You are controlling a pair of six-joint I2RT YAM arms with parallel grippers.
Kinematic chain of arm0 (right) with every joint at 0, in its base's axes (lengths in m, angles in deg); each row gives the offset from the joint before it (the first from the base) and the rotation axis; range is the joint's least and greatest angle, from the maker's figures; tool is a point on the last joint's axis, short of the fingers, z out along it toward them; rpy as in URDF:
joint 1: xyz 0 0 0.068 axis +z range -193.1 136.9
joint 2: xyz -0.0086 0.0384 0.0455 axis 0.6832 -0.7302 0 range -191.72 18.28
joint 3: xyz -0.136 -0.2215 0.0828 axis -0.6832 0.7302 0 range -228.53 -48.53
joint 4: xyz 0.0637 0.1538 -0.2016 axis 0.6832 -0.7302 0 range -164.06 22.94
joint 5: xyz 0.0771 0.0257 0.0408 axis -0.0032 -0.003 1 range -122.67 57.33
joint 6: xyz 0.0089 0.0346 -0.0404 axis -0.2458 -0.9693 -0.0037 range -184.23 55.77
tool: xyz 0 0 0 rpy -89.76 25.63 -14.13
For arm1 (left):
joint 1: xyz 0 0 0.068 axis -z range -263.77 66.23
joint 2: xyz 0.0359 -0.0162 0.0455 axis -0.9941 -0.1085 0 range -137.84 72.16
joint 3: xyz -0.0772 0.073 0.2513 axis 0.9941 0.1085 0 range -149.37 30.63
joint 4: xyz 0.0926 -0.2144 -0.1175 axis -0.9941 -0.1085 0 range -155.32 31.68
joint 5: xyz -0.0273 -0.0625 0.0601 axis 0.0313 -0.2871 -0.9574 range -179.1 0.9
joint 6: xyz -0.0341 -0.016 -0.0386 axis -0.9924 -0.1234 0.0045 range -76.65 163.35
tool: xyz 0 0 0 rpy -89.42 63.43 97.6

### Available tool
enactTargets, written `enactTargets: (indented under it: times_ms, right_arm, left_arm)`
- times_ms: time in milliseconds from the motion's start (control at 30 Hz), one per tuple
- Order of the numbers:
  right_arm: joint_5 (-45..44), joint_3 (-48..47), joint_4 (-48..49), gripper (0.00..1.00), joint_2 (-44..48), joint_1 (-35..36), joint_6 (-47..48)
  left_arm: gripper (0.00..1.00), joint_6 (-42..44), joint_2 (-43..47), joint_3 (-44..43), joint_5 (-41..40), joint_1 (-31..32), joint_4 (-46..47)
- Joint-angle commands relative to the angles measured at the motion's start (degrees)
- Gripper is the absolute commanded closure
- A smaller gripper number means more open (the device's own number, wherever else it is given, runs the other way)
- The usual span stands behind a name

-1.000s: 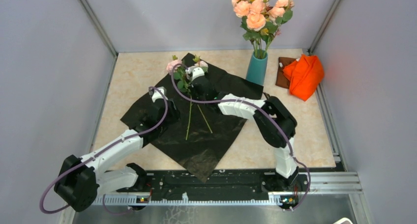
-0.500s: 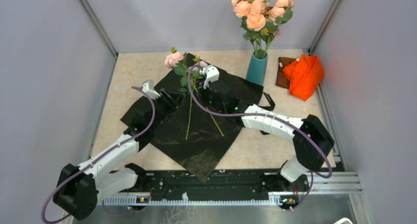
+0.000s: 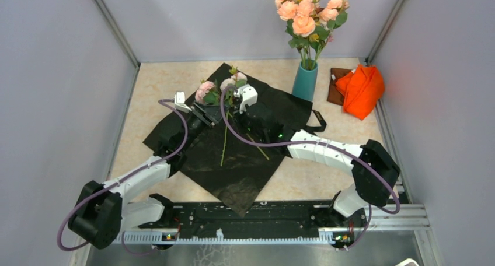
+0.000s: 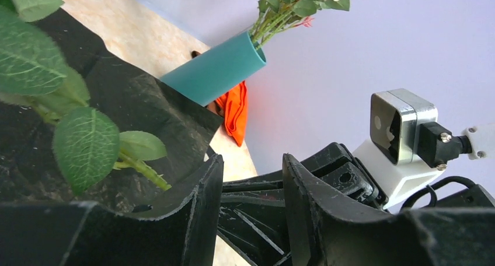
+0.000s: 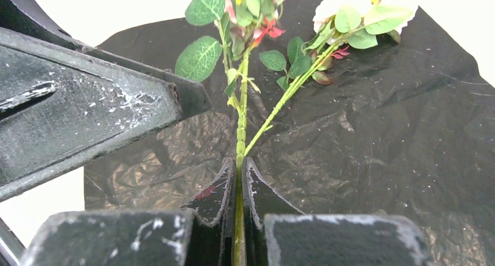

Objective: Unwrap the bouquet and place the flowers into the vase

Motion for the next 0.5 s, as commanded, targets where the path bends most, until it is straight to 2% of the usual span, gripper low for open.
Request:
enactTargets:
  times_ms: [0,333,433,467]
  right_arm:
    - [-3.1,-1.2,3.3,1.00,3.1,0.9,2.0]
    - [-3.6,-3.2,1.9,1.00,-0.5,0.9,2.9]
    - [-3.6,-6.2,-2.3,1.00,-4.8,0.9,2.9]
    - [-4.1,-7.9,-4.6,0.96,-6.9,0.9,2.9]
  left_arm:
    - [0.52,-3.2,2.1,1.9,1.8,-0.2,5.2]
    - [0.52,1.2,15.6,3.4,-1.9,-0.3,-9.3]
    - [0.52,2.3,18.9,4.2,-3.5,-0.2,-12.3]
    - [0.52,2.8,19.8,4.1,-3.8,-0.2,-13.4]
